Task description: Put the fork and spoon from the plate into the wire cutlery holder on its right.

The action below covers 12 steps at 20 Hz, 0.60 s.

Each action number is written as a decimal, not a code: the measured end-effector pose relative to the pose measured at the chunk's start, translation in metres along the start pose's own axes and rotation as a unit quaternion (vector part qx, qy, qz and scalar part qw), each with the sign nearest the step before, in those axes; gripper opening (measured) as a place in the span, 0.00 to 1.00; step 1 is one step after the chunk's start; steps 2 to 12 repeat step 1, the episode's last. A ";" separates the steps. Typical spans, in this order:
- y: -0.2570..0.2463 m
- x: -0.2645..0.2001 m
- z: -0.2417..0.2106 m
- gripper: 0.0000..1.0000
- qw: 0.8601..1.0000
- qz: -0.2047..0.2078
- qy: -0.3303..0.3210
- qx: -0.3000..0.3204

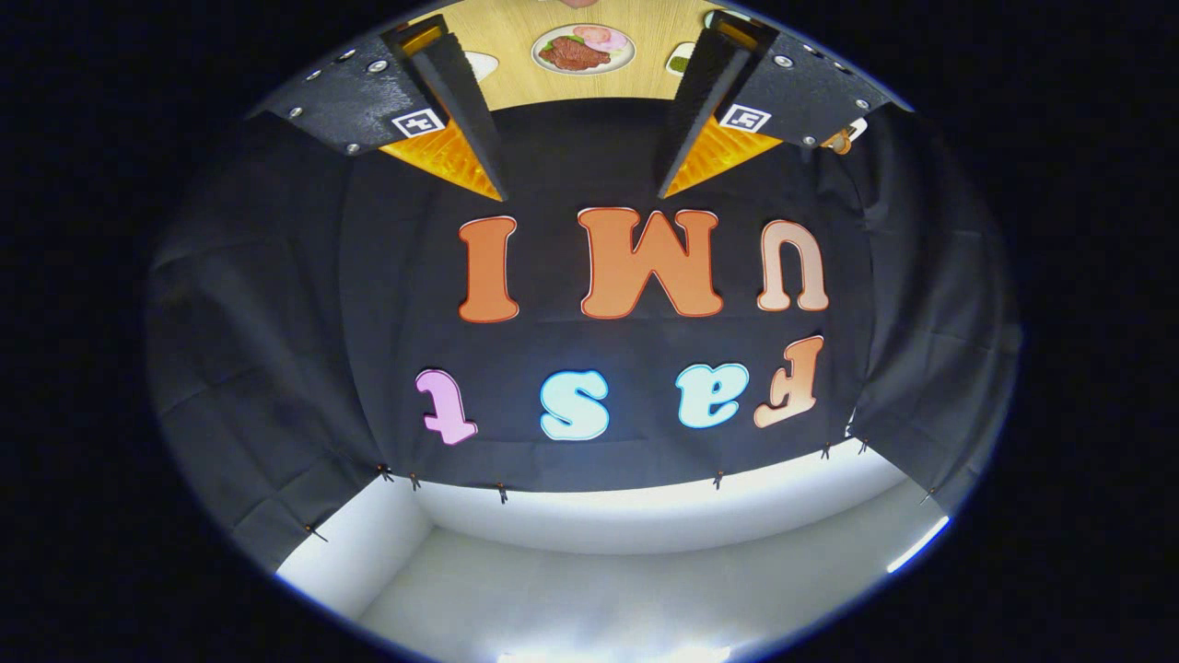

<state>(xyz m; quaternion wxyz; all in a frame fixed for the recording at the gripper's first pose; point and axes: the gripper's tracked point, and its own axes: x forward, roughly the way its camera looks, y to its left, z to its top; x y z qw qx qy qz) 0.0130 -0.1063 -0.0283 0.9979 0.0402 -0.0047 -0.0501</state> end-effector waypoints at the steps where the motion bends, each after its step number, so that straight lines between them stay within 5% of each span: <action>1: 0.002 0.001 0.000 0.92 1.000 0.002 0.000 -0.002; 12: 0.002 0.001 0.000 0.92 1.000 0.002 0.000 -0.002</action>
